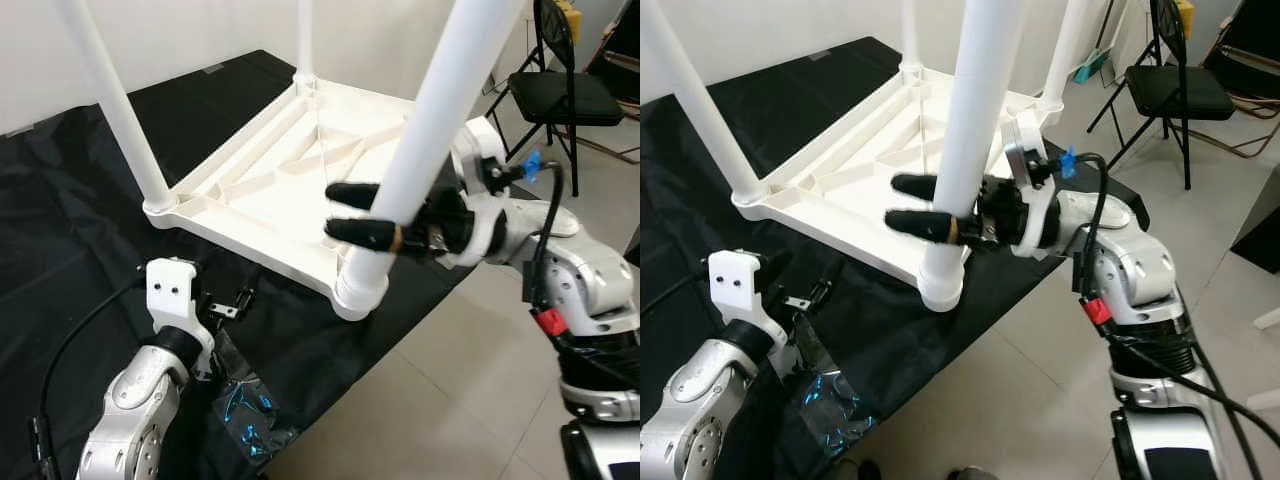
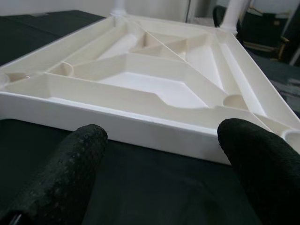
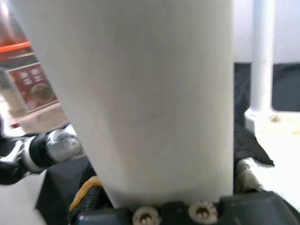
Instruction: Building children table
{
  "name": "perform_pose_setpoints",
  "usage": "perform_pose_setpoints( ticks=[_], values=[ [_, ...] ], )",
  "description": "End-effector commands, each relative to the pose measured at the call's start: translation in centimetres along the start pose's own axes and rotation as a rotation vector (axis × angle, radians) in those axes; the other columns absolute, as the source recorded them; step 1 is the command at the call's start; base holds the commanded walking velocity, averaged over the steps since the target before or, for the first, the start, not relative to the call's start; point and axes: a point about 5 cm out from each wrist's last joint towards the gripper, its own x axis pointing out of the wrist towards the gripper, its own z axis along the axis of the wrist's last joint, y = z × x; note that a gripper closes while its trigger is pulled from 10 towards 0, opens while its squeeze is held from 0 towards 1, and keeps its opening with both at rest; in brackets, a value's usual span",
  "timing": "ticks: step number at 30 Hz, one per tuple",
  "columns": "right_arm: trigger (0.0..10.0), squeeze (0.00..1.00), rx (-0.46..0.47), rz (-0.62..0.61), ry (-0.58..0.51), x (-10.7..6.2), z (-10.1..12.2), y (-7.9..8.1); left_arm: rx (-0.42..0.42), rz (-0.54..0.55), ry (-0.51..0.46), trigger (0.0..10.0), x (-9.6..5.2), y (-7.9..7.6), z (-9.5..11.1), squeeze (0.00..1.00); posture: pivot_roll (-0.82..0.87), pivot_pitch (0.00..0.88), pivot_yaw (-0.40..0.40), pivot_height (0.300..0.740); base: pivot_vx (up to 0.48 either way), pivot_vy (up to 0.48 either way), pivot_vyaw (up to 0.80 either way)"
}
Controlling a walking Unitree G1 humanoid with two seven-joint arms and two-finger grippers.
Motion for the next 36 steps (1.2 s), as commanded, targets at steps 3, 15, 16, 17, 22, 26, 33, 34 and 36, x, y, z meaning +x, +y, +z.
perform_pose_setpoints(
  ticks=[3,15,16,17,22,26,33,34,36],
  values=[
    [10.0,0.00,-0.016,0.098,0.001,0.0,1.1,-0.1,0.012,-0.059,0.017,10.0,-0.4,-0.5,0.2,0.00,-0.05,0.291,-0.040,0.740,0.000,0.000,0.00],
    [10.0,0.00,-0.192,0.047,0.066,-0.4,3.3,-1.6,0.058,-0.065,0.003,10.0,-1.8,-0.8,2.0,0.00,-0.05,0.418,-0.020,0.740,0.000,0.000,0.00],
    [10.0,0.00,-0.197,0.062,0.068,-0.2,3.4,-1.4,0.061,-0.067,0.004,10.0,-1.7,-0.9,2.0,0.00,-0.05,0.419,-0.020,0.740,0.000,0.000,0.00],
    [10.0,0.00,-0.197,0.062,0.068,-0.2,3.4,-1.4,0.061,-0.067,0.004,10.0,-1.7,-0.9,2.0,0.00,-0.05,0.419,-0.020,0.740,0.000,0.000,0.00],
    [10.0,0.00,-0.210,0.097,0.060,0.4,3.6,-1.0,0.058,-0.064,0.011,10.0,-1.5,-0.9,2.1,0.00,-0.05,0.424,-0.023,0.740,0.000,0.000,0.00],
    [10.0,0.00,-0.227,0.100,0.043,1.1,3.5,-0.9,0.058,-0.058,0.013,10.0,-1.5,-1.0,2.1,0.00,-0.05,0.424,-0.026,0.740,0.000,0.000,0.00],
    [10.0,0.00,-0.238,0.075,0.008,2.3,3.2,-1.7,0.058,-0.050,0.011,10.0,-1.4,-1.0,2.2,0.00,-0.05,0.428,-0.031,0.740,0.000,0.000,0.00],
    [10.0,0.00,-0.239,0.068,0.005,2.5,3.2,-1.8,0.056,-0.047,0.010,10.0,-1.4,-0.9,2.3,0.00,-0.05,0.428,-0.031,0.740,0.000,0.000,0.00],
    [10.0,0.00,-0.239,0.059,0.003,2.7,3.1,-2.0,0.053,-0.043,0.009,10.0,-1.4,-0.9,2.3,0.00,-0.04,0.435,-0.033,0.740,0.000,0.000,0.00]
  ],
)
